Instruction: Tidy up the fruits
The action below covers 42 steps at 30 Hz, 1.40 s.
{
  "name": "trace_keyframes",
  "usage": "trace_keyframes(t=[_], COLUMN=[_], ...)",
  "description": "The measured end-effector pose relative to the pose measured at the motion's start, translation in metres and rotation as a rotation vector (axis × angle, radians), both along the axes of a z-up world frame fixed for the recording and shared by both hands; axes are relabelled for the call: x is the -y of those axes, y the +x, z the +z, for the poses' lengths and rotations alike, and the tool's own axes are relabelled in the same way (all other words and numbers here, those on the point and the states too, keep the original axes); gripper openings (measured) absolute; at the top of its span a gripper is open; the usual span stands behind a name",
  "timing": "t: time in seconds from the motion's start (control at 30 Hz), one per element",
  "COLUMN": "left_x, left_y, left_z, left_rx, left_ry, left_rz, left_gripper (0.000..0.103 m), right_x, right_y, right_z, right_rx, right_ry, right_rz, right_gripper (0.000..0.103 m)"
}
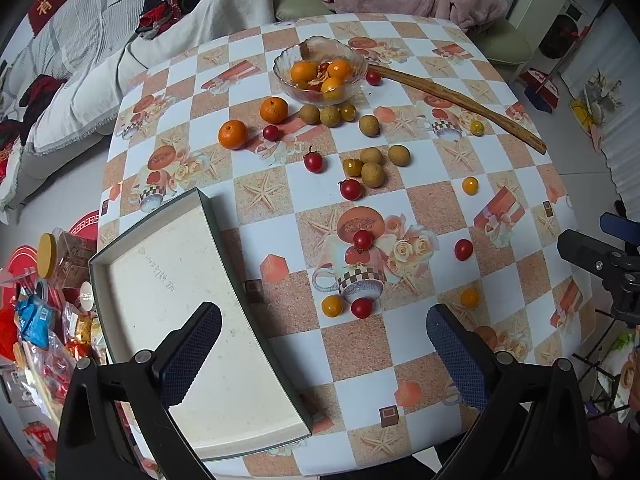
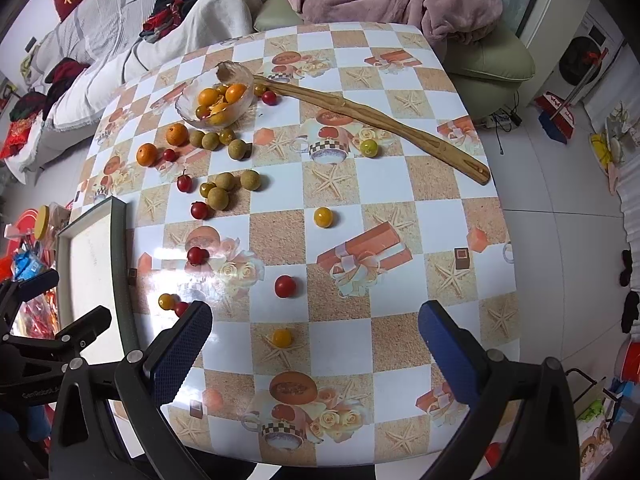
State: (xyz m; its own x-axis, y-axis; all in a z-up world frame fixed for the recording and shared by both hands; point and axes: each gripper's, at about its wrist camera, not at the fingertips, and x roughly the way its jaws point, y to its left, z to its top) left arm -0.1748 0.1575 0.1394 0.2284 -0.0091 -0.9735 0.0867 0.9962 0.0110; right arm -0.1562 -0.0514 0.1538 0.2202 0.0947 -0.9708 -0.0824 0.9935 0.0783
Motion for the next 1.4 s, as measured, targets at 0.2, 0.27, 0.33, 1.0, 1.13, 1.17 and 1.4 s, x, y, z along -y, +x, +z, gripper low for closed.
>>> trace_keyframes(t=[0.2,0.27,0.33,1.0,1.13,1.17,1.4], left_x=[0.0,-0.001,-0.002,0.003,0.006,0.007,0.007], left_y=[-0.001,-0.001,-0.001,0.01,0.012,0.013,0.019], left_z=[0.001,0.001,0.001,-0.013,-0.015,-0.016,-0.027], left_rx=[0.0,-0.002,-0.003,-0.037,-0.043,-0.043,-0.058], left_ry=[0.0,-0.001,0.001,0.009,0.01,0.01,0.01], left_rz=[0.006,0.007,0.008,-0.004,-0.005,-0.004,0.013], left_gripper=[0.103,0.103,0.103,0.103,0.103,0.103,0.103], right_x=[-0.001,-0.002,-0.002,0.003,0.004,0.004,0.01], right_y=[0.0,0.0,0.001,0.002,0.004,0.004,0.007], right_z=[-0.001,-0.001,-0.002,-0.01,-0.013,-0.014,-0.025], right_rx=[0.002,-0.001,-0.003,-0.025,-0.028,-0.029,-0.052], right_ry=[-0.003,-0.002,-0.001,0.008,0.008,0.007,0.005], right_rz=[-0.002,-0.006,-0.006,-0.005,-0.007,-0.008,-0.021], right_gripper=[0.103,0.103,0.103,0.103,0.103,0.103,0.103])
